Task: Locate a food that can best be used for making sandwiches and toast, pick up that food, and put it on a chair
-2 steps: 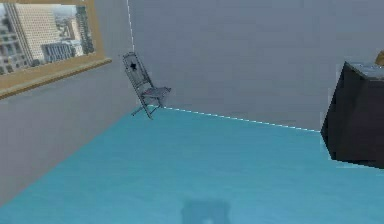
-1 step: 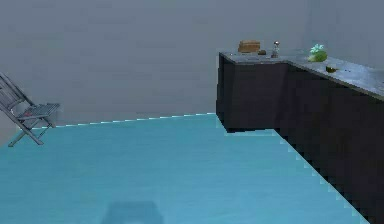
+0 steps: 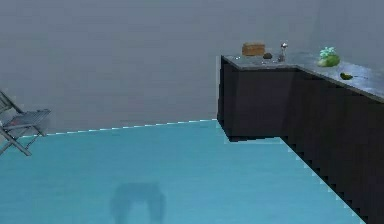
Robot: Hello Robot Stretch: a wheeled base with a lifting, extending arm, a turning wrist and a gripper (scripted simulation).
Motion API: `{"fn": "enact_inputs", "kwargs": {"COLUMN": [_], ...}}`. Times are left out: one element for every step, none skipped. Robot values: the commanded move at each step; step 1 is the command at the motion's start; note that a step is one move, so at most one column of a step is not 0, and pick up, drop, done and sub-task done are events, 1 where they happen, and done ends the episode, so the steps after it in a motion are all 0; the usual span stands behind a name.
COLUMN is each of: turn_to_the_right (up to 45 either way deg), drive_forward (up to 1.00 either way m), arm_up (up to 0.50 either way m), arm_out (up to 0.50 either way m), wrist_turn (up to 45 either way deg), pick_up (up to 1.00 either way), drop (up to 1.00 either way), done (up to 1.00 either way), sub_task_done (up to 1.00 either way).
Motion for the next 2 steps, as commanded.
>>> {"fn": "enact_inputs", "kwargs": {"turn_to_the_right": [3.0, 0.0], "drive_forward": [0.0, 1.0], "arm_up": [0.0, 0.0], "arm_out": [0.0, 0.0], "wrist_turn": [0.0, 0.0], "pick_up": [0.0, 0.0], "drop": [0.0, 0.0], "done": [0.0, 0.0], "sub_task_done": [0.0, 0.0]}}
